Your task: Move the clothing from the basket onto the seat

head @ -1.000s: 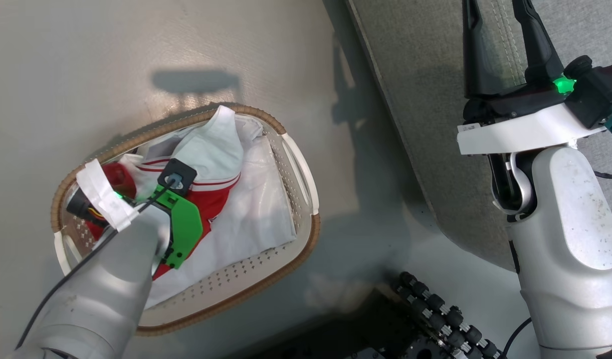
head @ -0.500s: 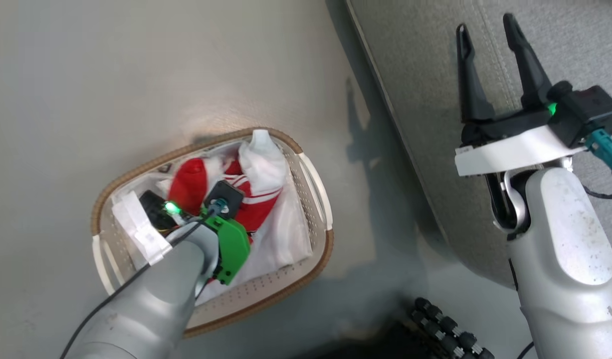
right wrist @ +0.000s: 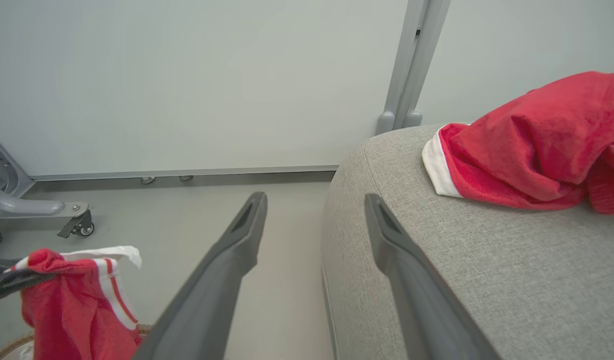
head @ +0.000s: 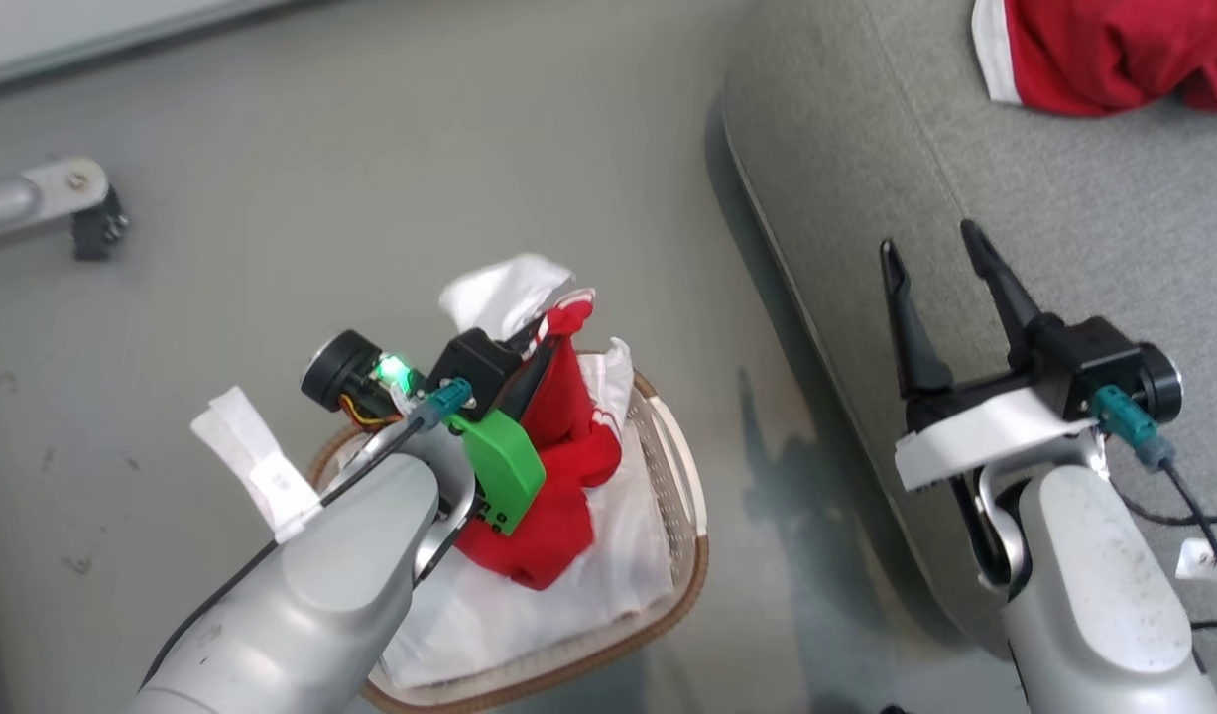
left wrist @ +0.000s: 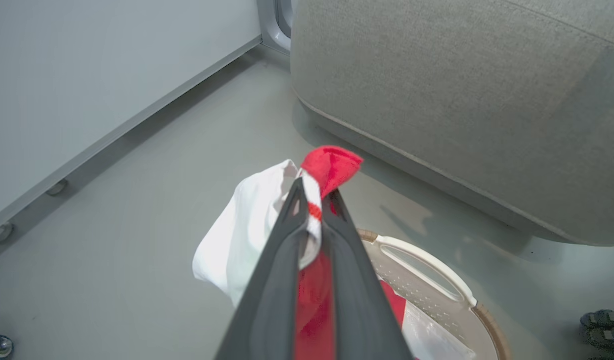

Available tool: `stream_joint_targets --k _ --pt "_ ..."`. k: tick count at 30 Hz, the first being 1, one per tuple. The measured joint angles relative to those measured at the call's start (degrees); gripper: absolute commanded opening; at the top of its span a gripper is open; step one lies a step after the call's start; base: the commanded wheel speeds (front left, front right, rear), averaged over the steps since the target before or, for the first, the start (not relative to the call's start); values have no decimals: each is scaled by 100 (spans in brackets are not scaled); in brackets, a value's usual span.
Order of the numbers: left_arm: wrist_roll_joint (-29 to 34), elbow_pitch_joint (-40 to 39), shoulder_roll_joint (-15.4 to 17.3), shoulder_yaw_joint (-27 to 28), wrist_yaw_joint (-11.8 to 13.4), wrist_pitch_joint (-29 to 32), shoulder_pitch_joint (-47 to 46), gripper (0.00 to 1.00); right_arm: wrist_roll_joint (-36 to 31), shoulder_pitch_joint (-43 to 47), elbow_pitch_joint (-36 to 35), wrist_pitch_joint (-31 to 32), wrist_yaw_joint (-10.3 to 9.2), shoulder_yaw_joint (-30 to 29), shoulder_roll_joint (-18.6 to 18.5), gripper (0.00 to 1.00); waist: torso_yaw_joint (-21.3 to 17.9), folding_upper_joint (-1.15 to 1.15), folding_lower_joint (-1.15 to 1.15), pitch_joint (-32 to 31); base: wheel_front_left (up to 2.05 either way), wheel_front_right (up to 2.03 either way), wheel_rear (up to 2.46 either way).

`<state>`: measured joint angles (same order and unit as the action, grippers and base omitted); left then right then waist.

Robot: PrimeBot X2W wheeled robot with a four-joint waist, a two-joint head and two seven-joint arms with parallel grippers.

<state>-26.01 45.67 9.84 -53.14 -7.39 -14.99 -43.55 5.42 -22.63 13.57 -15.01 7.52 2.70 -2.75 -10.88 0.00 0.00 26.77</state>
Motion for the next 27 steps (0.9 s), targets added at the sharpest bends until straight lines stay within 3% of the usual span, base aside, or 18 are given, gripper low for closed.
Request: stream_joint_targets --k 11,27 --pt "339 -1642 606 240 0 -4 293 0 -77 718 272 0 0 321 0 100 327 0 0 -1283 0 0 0" --pt "271 -2084 944 -88 -1 124 -921 0 -86 1063 446 0 0 808 -3 100 662 0 0 -2633 0 0 0"
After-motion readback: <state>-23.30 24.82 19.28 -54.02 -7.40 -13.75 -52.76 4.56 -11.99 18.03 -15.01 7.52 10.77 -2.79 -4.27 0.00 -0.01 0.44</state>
